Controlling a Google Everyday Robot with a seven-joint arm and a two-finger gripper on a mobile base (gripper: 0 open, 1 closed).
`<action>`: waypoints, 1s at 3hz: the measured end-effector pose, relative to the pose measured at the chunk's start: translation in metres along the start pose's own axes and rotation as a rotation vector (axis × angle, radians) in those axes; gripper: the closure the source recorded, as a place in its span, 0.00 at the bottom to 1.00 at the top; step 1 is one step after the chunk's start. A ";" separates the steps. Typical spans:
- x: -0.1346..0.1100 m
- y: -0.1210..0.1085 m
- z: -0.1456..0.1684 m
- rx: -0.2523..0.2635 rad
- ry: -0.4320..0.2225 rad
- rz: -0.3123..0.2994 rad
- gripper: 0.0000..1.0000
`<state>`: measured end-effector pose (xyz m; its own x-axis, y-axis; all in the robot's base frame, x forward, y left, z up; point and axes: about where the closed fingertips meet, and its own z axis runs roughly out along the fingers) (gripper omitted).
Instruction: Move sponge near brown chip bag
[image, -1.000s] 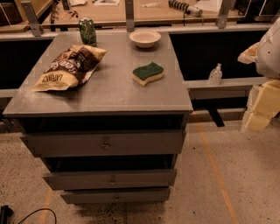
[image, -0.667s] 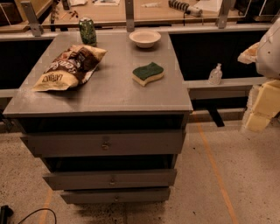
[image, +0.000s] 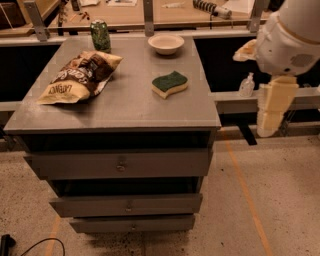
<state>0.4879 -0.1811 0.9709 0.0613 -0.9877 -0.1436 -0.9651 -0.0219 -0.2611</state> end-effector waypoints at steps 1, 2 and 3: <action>-0.021 -0.042 0.029 -0.081 -0.057 -0.155 0.00; -0.044 -0.092 0.075 -0.145 -0.198 -0.207 0.00; -0.049 -0.126 0.112 -0.176 -0.354 -0.128 0.00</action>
Offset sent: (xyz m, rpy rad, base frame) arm 0.1559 0.0680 -0.0143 0.2922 0.2347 0.3912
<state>0.6351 -0.1131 0.9038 0.2373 -0.8618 -0.4483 -0.9710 -0.1972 -0.1348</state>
